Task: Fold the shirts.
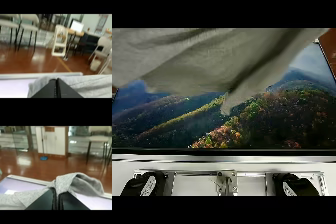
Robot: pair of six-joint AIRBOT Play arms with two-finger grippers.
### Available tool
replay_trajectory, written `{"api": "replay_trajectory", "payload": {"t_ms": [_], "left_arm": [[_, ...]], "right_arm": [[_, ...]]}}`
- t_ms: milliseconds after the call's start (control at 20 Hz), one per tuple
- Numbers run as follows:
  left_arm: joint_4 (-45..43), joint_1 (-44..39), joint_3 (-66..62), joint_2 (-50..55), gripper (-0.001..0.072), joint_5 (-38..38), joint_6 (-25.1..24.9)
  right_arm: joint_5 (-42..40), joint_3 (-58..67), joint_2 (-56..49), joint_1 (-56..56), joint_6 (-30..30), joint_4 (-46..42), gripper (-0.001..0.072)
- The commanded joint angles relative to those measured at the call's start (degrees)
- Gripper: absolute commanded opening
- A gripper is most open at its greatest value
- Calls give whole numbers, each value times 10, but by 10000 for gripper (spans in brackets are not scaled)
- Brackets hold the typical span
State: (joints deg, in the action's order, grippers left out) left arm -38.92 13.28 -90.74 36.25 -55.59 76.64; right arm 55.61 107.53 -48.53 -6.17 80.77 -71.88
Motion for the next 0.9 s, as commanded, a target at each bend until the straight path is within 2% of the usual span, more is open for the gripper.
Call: {"api": "replay_trajectory", "payload": {"t_ms": [0,150,250,350,550,700,750,850], "left_arm": [[-1,0,-29,-19,33,7,24],[-1,0,-29,-22,33,-9,27],[-24,0,-27,-22,33,-63,28],[-70,0,-23,-19,33,-108,35],[-195,0,45,-22,33,-179,86],[-256,0,142,-17,33,-143,88],[-261,0,174,-12,33,-112,88],[-260,0,227,12,34,-58,103]], "right_arm": [[41,43,38,0,0,-44,62],[47,43,42,0,2,-45,62],[53,43,40,0,2,-52,62],[80,43,24,0,2,-52,62],[191,41,-47,0,2,-52,62],[259,37,-149,0,2,-50,62],[263,37,-187,0,2,-52,62],[216,38,-271,0,7,-67,62]]}}
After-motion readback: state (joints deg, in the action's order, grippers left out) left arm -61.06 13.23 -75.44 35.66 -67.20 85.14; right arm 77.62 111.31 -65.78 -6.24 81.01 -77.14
